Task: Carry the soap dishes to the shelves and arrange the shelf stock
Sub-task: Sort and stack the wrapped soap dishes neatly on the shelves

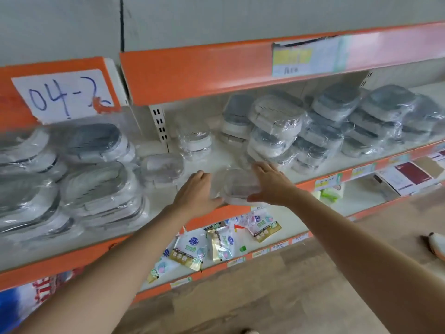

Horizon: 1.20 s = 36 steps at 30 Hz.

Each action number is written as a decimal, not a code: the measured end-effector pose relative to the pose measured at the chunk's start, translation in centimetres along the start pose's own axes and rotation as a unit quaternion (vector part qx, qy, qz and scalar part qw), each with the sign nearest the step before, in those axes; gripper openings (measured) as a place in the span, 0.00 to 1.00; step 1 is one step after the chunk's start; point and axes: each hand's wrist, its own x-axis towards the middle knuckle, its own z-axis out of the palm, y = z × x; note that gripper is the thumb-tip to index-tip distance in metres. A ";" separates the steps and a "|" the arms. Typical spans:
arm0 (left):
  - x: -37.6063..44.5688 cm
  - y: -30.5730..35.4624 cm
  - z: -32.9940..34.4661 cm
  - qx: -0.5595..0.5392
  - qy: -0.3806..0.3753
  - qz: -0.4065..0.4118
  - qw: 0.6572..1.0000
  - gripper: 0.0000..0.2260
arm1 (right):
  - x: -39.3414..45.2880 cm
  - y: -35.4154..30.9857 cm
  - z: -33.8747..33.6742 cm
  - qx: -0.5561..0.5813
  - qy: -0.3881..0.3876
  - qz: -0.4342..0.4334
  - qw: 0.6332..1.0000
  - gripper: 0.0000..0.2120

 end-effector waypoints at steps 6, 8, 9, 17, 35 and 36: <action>1.2 0.9 2.8 0.007 0.004 -0.036 0.999 0.22 | 1.7 1.8 2.1 -0.100 0.012 -0.053 0.993 0.46; 1.1 0.6 3.2 0.009 0.013 -0.037 0.999 0.25 | 2.1 1.8 2.3 -0.099 0.022 -0.072 0.992 0.46; 1.2 0.4 3.2 0.011 0.021 -0.034 0.999 0.28 | 2.3 1.6 2.3 -0.097 0.028 -0.080 0.992 0.46; 0.9 -3.7 0.5 0.019 0.097 -0.049 0.994 0.30 | 6.3 -3.4 1.8 -0.056 0.101 -0.165 0.980 0.40; 1.1 -8.6 -2.3 0.043 0.282 -0.121 0.951 0.11 | 12.9 -9.3 3.7 -0.031 0.163 -0.264 0.950 0.29; 0.8 -8.6 -2.4 0.043 0.276 -0.126 0.952 0.11 | 12.7 -9.4 3.5 -0.039 0.161 -0.264 0.950 0.28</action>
